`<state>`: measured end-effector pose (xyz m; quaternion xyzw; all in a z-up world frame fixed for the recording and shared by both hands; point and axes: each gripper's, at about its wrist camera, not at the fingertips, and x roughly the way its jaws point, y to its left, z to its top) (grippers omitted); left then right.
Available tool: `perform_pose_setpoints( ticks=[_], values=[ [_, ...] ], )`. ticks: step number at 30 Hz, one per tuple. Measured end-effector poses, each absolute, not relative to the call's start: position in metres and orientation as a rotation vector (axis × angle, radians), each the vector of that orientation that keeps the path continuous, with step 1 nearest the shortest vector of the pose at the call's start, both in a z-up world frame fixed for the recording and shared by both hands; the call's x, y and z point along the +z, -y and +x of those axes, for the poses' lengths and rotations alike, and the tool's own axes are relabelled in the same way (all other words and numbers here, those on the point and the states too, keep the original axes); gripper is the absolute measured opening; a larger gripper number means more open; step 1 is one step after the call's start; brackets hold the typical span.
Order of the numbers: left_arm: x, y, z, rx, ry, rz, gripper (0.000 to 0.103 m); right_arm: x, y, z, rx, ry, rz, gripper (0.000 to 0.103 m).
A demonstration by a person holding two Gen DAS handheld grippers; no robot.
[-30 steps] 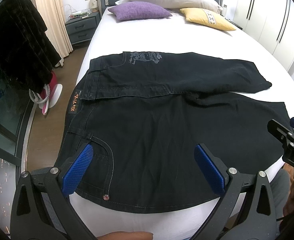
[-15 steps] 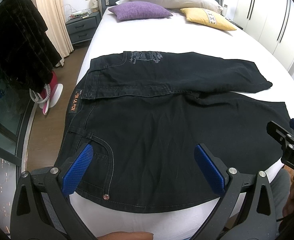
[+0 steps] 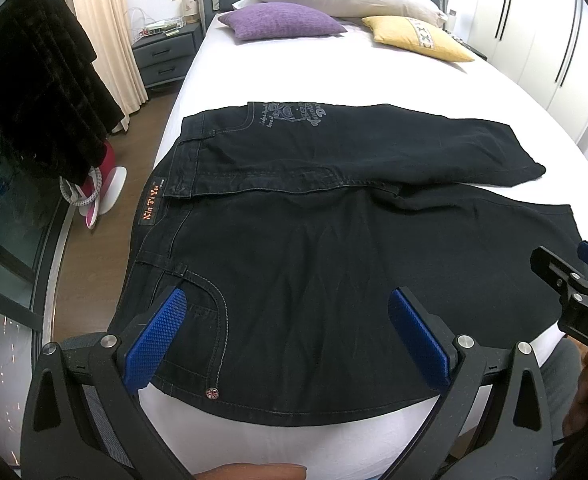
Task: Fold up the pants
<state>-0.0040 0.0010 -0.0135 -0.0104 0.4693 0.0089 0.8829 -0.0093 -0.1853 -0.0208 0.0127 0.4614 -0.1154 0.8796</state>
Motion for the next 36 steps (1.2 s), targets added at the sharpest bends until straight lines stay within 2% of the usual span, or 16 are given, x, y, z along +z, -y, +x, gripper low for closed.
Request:
perform_pose_setpoints(
  ticks=[36],
  values=[
    [-0.0164,-0.0015,-0.0058,0.023,-0.987,-0.017,0.103,-0.0276,0.1837,-0.0077,-0.239,-0.993,0.022,0.103]
  ],
)
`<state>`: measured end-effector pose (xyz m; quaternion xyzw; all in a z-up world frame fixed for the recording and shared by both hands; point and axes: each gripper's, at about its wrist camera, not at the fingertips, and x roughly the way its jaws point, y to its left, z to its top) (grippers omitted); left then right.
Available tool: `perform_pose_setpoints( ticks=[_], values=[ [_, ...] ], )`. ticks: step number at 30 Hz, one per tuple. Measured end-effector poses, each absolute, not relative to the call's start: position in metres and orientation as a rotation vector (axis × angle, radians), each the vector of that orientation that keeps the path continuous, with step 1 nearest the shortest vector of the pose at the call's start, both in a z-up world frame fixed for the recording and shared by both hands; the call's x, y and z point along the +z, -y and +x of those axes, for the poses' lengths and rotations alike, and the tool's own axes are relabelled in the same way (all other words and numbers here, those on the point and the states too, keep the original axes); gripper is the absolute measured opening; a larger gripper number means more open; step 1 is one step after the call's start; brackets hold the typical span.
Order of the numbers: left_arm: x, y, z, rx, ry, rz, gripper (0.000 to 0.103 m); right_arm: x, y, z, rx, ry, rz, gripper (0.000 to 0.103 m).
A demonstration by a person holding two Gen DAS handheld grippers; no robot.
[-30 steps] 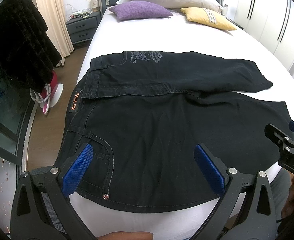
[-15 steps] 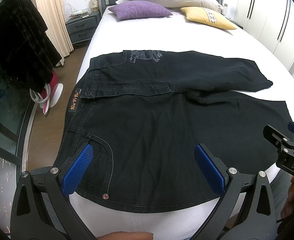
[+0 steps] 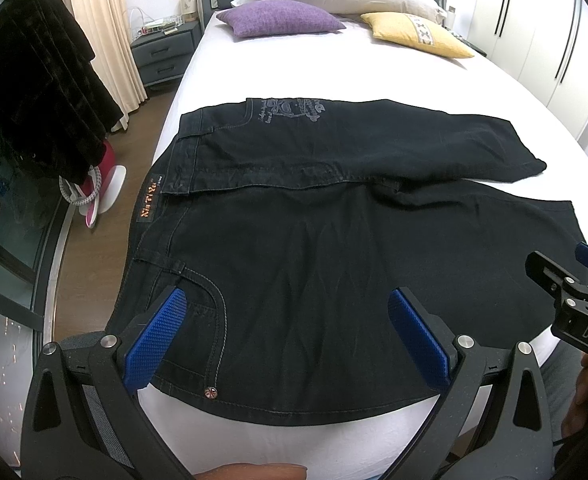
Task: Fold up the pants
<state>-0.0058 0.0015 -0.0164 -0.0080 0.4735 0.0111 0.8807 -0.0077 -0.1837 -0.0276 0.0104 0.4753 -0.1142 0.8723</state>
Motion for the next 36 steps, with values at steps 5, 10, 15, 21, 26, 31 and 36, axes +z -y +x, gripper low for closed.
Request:
perform_pose_setpoints(
  ticks=[5,10,15,21,26,31,36],
  values=[
    [-0.021,-0.002,-0.002,0.022,-0.993,-0.017,0.103,-0.030,0.183,-0.006,-0.237,-1.000,0.022,0.103],
    [-0.022,-0.009,0.013,0.010,-0.990,-0.021,0.103,-0.032,0.188,0.003,-0.196,-1.006,0.021,0.103],
    [-0.017,-0.030,0.068,-0.065,-0.968,-0.006,0.103,-0.017,0.204,0.041,0.032,-0.963,0.022,0.103],
    [-0.019,-0.049,0.168,-0.141,-1.007,0.143,0.103,0.006,0.218,0.130,0.400,-0.918,-0.108,0.103],
    [-0.028,-0.057,0.259,-0.179,-1.010,0.309,0.103,-0.009,0.219,0.228,0.543,-0.988,-0.224,0.092],
    [-0.054,-0.060,0.330,-0.359,-1.098,0.379,0.103,-0.042,0.217,0.307,0.669,-1.071,-0.228,0.083],
    [-0.081,-0.069,0.376,-0.487,-1.208,0.394,0.103,-0.080,0.213,0.355,0.753,-1.166,-0.224,0.078]
  ],
)
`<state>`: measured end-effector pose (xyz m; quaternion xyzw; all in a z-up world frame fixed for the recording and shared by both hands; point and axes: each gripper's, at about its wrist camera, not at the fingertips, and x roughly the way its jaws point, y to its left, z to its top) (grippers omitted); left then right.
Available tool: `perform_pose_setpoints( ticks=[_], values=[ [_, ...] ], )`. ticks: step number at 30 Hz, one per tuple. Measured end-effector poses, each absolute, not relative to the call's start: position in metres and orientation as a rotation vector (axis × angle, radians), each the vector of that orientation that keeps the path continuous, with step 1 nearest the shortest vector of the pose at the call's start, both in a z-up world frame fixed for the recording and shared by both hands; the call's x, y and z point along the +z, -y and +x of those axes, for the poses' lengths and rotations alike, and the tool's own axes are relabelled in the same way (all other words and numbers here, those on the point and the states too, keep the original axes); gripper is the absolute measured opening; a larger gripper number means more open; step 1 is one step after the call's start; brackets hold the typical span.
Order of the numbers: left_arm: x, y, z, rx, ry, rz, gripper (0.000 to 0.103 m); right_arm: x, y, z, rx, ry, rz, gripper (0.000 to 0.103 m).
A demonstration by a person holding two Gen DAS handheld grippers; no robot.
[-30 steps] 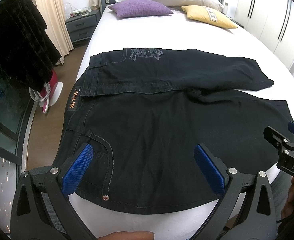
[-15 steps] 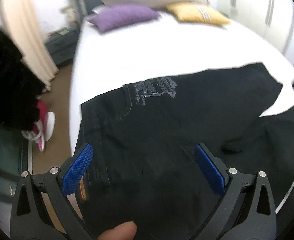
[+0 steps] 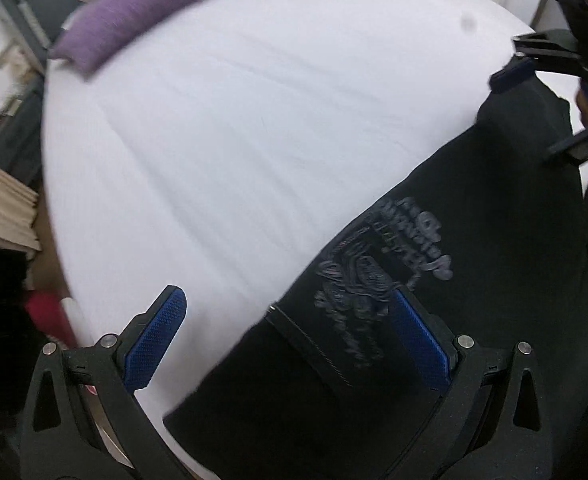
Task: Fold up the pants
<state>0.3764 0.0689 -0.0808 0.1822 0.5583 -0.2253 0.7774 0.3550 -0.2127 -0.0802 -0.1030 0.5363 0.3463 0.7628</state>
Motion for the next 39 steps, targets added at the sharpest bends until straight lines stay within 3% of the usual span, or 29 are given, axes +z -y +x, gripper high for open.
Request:
perform_pose_setpoints(
  ticks=[7,14,15,17,18,19,20,22,28,39],
  values=[
    [-0.111,-0.082,0.402,-0.546,-1.307,0.388,0.103,-0.131,0.206,0.382,0.798,-1.294,-0.283,0.074],
    [-0.118,-0.080,0.425,-0.594,-1.335,0.393,0.099,-0.142,0.207,0.392,0.807,-1.333,-0.260,0.073],
    [-0.117,-0.078,0.429,-0.602,-1.338,0.396,0.095,-0.142,0.206,0.393,0.812,-1.338,-0.263,0.071],
    [-0.114,-0.077,0.433,-0.616,-1.345,0.397,0.088,-0.141,0.200,0.398,0.813,-1.344,-0.271,0.053],
    [-0.112,-0.076,0.435,-0.624,-1.346,0.395,0.081,-0.141,0.200,0.400,0.811,-1.346,-0.271,0.033],
    [-0.111,-0.076,0.436,-0.631,-1.347,0.392,0.073,-0.142,0.199,0.402,0.811,-1.355,-0.266,0.022],
    [-0.110,-0.075,0.438,-0.640,-1.349,0.389,0.068,-0.141,0.199,0.402,0.811,-1.361,-0.266,0.022],
    [-0.106,-0.073,0.439,-0.675,-1.362,0.364,0.038,-0.139,0.194,0.400,0.808,-1.366,-0.278,0.013],
    [-0.087,-0.068,0.442,-0.667,-1.320,0.338,0.012,-0.127,0.173,0.390,0.779,-1.315,-0.303,0.007],
    [-0.026,-0.088,0.415,-0.584,-1.109,0.302,0.008,-0.068,0.160,0.339,0.751,-1.155,-0.320,0.005]
  ],
)
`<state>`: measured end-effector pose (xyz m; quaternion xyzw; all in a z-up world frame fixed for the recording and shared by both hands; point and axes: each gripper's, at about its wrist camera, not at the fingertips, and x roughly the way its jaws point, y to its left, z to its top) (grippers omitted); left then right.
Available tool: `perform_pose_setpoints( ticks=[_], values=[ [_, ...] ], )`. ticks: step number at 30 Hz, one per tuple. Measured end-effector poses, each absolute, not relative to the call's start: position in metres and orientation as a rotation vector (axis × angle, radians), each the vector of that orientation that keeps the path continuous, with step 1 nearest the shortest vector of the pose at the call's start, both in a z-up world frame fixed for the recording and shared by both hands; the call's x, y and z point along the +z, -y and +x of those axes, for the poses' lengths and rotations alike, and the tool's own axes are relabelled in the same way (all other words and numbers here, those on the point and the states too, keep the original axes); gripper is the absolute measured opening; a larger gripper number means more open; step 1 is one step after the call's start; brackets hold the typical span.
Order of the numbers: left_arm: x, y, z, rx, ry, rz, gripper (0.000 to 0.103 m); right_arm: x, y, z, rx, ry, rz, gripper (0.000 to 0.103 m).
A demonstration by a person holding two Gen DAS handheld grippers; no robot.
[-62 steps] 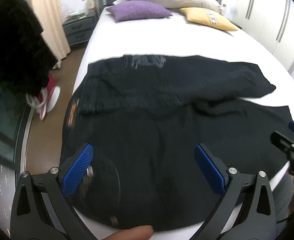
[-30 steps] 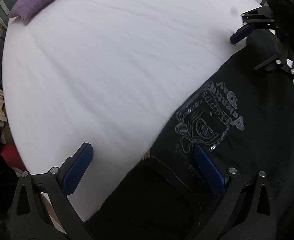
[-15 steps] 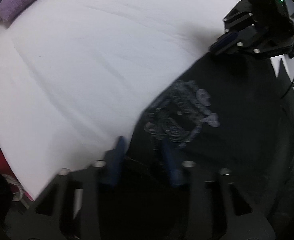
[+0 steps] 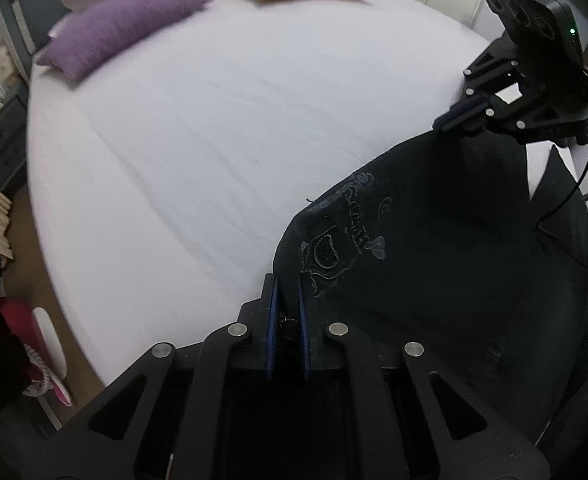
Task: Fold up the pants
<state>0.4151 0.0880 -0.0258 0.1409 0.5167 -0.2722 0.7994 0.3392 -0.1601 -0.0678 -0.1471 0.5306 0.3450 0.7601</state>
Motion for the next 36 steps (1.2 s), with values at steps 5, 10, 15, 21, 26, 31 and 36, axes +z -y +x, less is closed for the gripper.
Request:
perform_pose_setpoints(
  ticks=[5,10,15,21,26,31,36],
  values=[
    [-0.018,-0.058,0.391,-0.559,-1.032,0.341,0.007,-0.053,0.159,0.295,0.737,-1.105,-0.297,0.004],
    [-0.013,-0.044,0.352,-0.542,-0.951,0.433,0.007,-0.049,0.154,0.242,0.756,-1.081,-0.280,0.001],
    [-0.030,-0.043,0.310,-0.568,-0.938,0.432,0.007,-0.051,0.135,0.193,0.805,-1.091,-0.277,0.001],
    [-0.033,-0.045,0.260,-0.558,-0.916,0.383,0.007,-0.042,0.133,0.172,0.736,-1.038,-0.315,0.002],
    [-0.014,-0.056,0.246,-0.546,-0.908,0.338,0.007,-0.013,0.131,0.144,0.641,-0.831,-0.403,0.060],
    [-0.008,-0.051,0.252,-0.552,-0.905,0.331,0.007,-0.029,0.122,0.140,0.615,-0.789,-0.504,0.068],
    [-0.006,-0.050,0.240,-0.558,-0.911,0.328,0.007,-0.055,0.115,0.164,0.554,-0.872,-0.588,0.043]
  ],
)
